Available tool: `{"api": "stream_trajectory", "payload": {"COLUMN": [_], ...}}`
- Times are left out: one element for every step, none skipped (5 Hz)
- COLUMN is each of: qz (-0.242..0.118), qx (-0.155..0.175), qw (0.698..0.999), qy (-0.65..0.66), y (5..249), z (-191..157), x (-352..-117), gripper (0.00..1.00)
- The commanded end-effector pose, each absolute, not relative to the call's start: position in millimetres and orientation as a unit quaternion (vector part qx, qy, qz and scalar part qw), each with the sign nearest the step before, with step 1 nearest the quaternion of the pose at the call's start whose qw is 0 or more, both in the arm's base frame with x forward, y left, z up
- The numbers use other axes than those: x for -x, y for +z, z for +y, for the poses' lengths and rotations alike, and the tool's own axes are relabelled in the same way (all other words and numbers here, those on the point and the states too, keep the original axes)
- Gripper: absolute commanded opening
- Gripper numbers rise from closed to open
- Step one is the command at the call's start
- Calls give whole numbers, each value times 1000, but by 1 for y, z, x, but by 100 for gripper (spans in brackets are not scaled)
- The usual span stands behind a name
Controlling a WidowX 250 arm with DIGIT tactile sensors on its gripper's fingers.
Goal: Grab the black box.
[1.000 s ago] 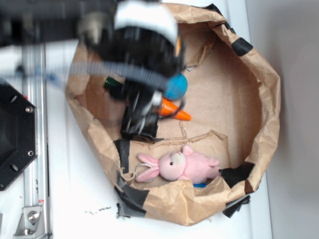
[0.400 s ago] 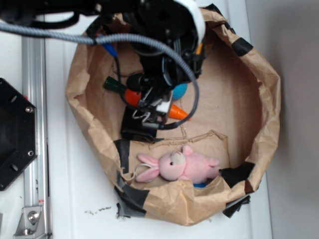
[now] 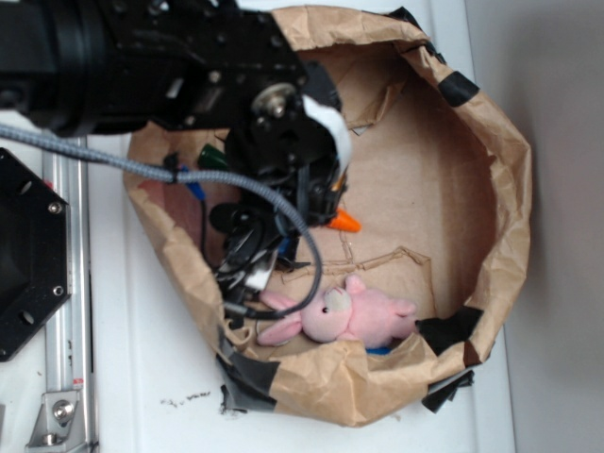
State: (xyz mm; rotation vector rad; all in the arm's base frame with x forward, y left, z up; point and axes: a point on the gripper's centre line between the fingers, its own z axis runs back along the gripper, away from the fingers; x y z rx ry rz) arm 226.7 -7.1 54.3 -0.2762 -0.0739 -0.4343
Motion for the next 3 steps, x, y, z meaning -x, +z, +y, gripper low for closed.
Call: {"api": "stream_trajectory", "payload": {"qz": [18, 42, 51], "qx": [100, 88, 90], "qw": [967, 968, 968], "qy": [-232, -231, -228], "y": [13, -11, -10], "z": [-24, -26, -25], "x": [-223, -222, -222], "gripper": [100, 100, 100]}}
